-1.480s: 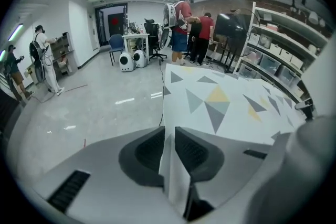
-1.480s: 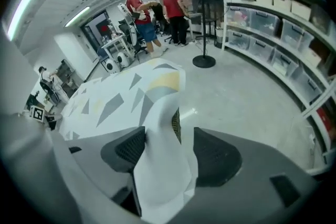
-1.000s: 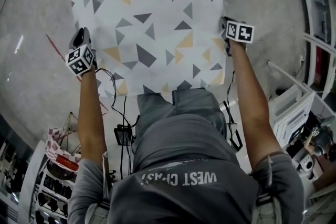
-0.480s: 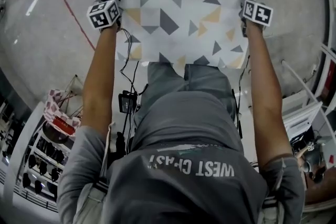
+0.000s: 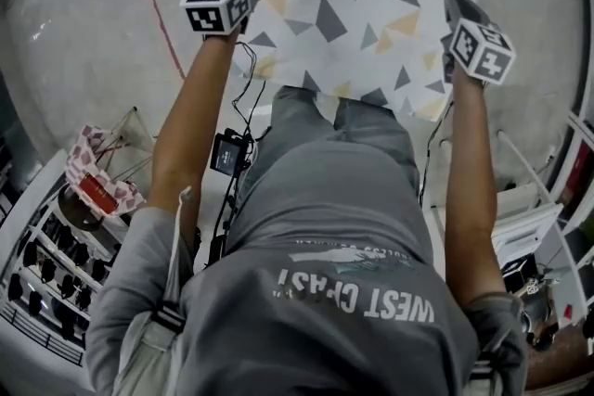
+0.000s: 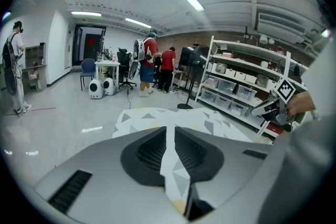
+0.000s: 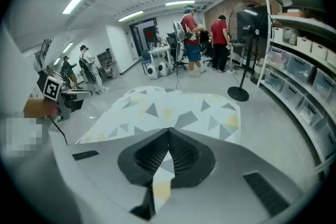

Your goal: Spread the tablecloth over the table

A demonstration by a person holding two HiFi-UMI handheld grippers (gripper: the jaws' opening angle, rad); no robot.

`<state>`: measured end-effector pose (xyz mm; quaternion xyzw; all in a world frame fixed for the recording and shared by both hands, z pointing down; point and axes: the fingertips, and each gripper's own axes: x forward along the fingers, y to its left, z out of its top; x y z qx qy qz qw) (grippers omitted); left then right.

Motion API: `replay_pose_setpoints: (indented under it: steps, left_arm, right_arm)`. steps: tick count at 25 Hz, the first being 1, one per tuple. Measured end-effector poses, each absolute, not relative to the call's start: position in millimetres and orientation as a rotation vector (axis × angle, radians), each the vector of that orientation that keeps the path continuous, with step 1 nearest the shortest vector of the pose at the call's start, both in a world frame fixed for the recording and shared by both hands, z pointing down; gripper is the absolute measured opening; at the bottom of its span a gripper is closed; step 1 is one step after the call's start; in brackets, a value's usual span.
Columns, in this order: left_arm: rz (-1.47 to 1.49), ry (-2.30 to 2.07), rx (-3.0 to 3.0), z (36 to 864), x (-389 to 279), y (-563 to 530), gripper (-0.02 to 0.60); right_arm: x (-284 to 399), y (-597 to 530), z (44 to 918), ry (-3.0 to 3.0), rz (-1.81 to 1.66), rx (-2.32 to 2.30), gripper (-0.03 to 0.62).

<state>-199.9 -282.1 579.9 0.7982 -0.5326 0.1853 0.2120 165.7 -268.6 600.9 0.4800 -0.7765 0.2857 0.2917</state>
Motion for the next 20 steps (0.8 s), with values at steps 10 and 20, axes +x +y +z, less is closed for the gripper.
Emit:
replay_pose_setpoints:
  steps: [10, 20]
  left_arm:
    - [0.292, -1.465, 2.414, 442.5, -191.5, -233.1, 0.046]
    - [0.087, -1.426, 2.639, 306.9, -182.4, -185.4, 0.046]
  right_arm:
    - [95.0, -234.4, 434.4, -2.34, 0.502, 1.305, 0.009]
    - [31.3, -172.7, 293.2, -2.565, 0.218, 1.254, 0.009]
